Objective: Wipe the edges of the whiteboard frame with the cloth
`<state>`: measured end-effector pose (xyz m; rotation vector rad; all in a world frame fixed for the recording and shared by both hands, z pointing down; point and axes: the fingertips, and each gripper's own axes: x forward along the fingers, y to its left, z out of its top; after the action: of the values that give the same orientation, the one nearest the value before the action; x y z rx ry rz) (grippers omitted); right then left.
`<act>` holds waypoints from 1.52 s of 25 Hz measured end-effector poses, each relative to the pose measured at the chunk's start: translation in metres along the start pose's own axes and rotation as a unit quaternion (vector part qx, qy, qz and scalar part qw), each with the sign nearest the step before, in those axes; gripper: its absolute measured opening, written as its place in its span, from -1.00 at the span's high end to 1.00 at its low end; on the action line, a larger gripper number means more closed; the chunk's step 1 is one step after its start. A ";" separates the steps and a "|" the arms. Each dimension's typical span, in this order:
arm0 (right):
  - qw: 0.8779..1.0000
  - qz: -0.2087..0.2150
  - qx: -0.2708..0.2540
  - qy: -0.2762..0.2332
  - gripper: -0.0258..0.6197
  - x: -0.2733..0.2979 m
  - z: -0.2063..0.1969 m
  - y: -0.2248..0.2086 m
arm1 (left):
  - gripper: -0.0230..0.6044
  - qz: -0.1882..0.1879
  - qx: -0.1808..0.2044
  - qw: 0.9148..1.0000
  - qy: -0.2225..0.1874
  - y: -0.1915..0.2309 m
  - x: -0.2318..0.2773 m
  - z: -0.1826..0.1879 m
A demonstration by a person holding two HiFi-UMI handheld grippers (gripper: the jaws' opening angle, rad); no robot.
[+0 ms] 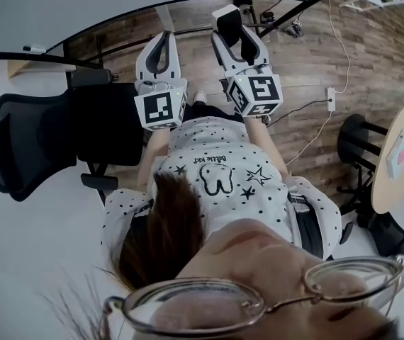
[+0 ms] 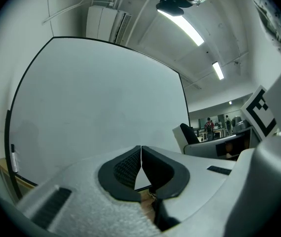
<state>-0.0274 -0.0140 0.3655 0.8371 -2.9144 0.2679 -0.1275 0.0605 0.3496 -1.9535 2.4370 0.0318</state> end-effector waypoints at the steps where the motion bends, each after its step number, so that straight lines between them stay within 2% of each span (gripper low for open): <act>1: 1.000 0.002 0.001 0.000 0.18 0.001 0.000 -0.002 | 0.86 0.003 0.000 1.000 0.002 0.000 0.000 -0.001; 10: 1.000 0.015 0.007 0.004 0.18 0.005 -0.005 -0.005 | 0.86 0.023 0.005 1.000 0.003 0.005 0.001 -0.003; 22: 1.000 0.029 0.009 0.009 0.18 0.029 -0.006 0.005 | 0.86 0.030 0.003 1.000 0.006 0.022 0.012 -0.007; 31: 0.999 0.035 0.003 0.007 0.18 0.075 -0.005 0.043 | 0.86 0.045 0.000 0.999 0.002 0.081 0.013 -0.008; 38: 0.998 0.066 -0.005 0.007 0.19 0.132 -0.012 0.112 | 0.86 0.074 0.009 0.997 0.006 0.155 -0.004 -0.008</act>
<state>-0.1980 0.0139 0.3801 0.6381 -2.9601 0.2683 -0.2781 0.0982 0.3582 -1.7668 2.5743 0.0006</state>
